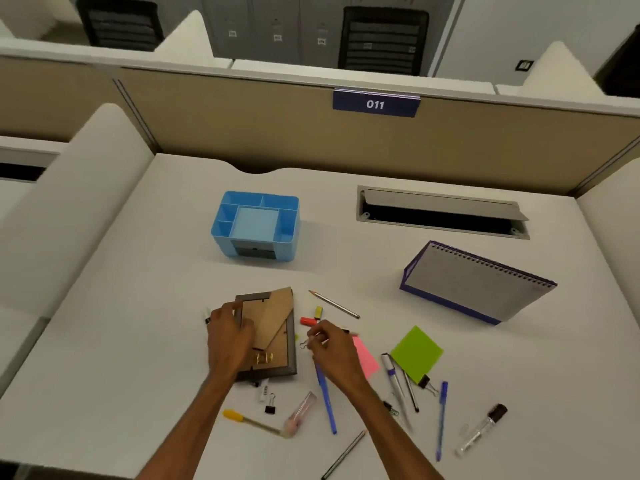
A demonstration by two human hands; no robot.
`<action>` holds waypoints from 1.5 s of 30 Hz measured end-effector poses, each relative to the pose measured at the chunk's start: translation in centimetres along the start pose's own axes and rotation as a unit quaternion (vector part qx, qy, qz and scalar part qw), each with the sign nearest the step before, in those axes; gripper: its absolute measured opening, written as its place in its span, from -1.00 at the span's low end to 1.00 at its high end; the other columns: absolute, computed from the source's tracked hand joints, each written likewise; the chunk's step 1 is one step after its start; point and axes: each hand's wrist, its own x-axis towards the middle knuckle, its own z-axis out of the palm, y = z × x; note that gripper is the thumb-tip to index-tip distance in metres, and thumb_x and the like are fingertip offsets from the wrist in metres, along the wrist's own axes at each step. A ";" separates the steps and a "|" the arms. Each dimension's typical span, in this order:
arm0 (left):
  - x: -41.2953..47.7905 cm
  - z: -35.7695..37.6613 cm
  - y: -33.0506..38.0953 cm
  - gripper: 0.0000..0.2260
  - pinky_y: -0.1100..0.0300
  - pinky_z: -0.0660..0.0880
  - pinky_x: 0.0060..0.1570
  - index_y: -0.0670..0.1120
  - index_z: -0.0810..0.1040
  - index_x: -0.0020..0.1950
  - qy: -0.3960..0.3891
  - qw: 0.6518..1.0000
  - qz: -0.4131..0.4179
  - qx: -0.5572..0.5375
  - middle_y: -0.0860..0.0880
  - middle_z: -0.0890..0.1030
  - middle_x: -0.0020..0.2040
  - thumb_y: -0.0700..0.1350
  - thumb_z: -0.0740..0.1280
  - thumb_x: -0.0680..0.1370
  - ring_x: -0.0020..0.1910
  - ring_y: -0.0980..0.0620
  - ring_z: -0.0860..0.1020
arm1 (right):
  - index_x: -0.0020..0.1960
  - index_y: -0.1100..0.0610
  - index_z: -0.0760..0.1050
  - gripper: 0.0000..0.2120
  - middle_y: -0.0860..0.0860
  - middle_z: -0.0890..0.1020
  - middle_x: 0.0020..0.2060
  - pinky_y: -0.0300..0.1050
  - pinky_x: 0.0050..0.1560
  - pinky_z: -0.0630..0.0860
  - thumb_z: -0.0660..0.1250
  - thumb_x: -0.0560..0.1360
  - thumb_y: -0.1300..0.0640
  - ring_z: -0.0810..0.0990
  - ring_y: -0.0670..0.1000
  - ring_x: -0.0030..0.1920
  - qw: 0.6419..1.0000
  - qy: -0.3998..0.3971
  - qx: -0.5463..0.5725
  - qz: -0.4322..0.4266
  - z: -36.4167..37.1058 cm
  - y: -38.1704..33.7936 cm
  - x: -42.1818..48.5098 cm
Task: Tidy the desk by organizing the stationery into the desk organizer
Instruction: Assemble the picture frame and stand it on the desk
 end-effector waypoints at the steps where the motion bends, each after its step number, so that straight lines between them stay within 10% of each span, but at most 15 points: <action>1: -0.2 -0.4 -0.5 -0.60 -0.13 0.52 0.25 -0.10 0.49 0.46 -0.005 1.000 -0.008 -0.006 -0.22 0.49 0.42 -0.14 0.39 0.62 0.29 -0.23 0.55 | 0.09 0.01 0.59 -0.86 -0.14 0.70 0.02 -0.22 -0.12 0.64 0.28 0.64 0.17 0.69 -0.14 -0.09 1.000 -0.005 -0.015 -0.004 0.9 -0.6 0.0; 15: -0.7 -1.6 -3.5 -0.65 -0.12 0.54 0.33 -0.01 0.44 0.51 -0.059 0.992 -0.030 -0.109 -0.11 0.59 0.40 -0.14 0.27 0.71 0.33 -0.12 0.58 | 0.31 0.09 0.51 -0.75 -0.06 0.62 -0.07 -0.16 -0.08 0.53 0.32 0.63 0.19 0.62 -0.02 -0.08 0.995 0.007 -0.064 0.073 4.7 -3.6 0.1; 24: -0.7 -4.1 -4.1 -0.66 0.09 0.70 -0.04 0.11 0.60 0.35 -0.129 0.939 -0.047 -0.316 -0.03 0.76 0.10 -0.23 0.15 0.76 0.09 -0.08 0.74 | 0.06 0.10 0.61 -0.91 0.06 0.73 -0.03 -0.02 0.00 0.72 0.32 0.67 0.16 0.73 0.07 0.02 0.974 0.007 0.136 0.181 3.1 -3.8 -0.2; 30: 0.0 -5.4 -5.3 -0.49 0.07 0.70 0.08 0.16 0.56 0.44 -0.190 0.949 0.139 -0.209 0.11 0.64 0.34 -0.39 0.25 0.68 0.21 0.02 0.69 | 0.11 0.28 0.61 -0.84 0.12 0.78 -0.06 -0.09 -0.09 0.70 0.31 0.67 0.20 0.79 0.07 -0.08 0.950 -0.020 0.249 0.185 1.0 -5.8 -1.6; 39: -0.1 -5.9 -4.3 -0.36 0.31 0.54 0.29 0.11 0.45 0.55 -0.066 0.925 0.374 -0.025 0.05 0.32 0.59 -0.27 0.52 0.54 0.45 0.12 0.43 | 0.18 0.31 0.61 -0.80 0.17 0.78 -0.08 -0.17 -0.17 0.65 0.31 0.66 0.22 0.78 0.08 -0.12 0.915 -0.028 0.358 0.183 -1.1 -8.2 -3.6; 45: -1.0 -6.3 -2.9 -0.46 0.19 0.54 0.37 -0.04 0.56 0.46 -0.026 0.904 0.419 -0.079 0.04 0.54 0.48 -0.39 0.47 0.52 0.46 0.14 0.51 | 0.15 0.30 0.64 -0.78 0.24 0.76 -0.09 -0.03 -0.08 0.69 0.34 0.64 0.17 0.74 0.17 -0.11 0.907 -0.018 0.377 0.188 -2.2 -7.8 -4.7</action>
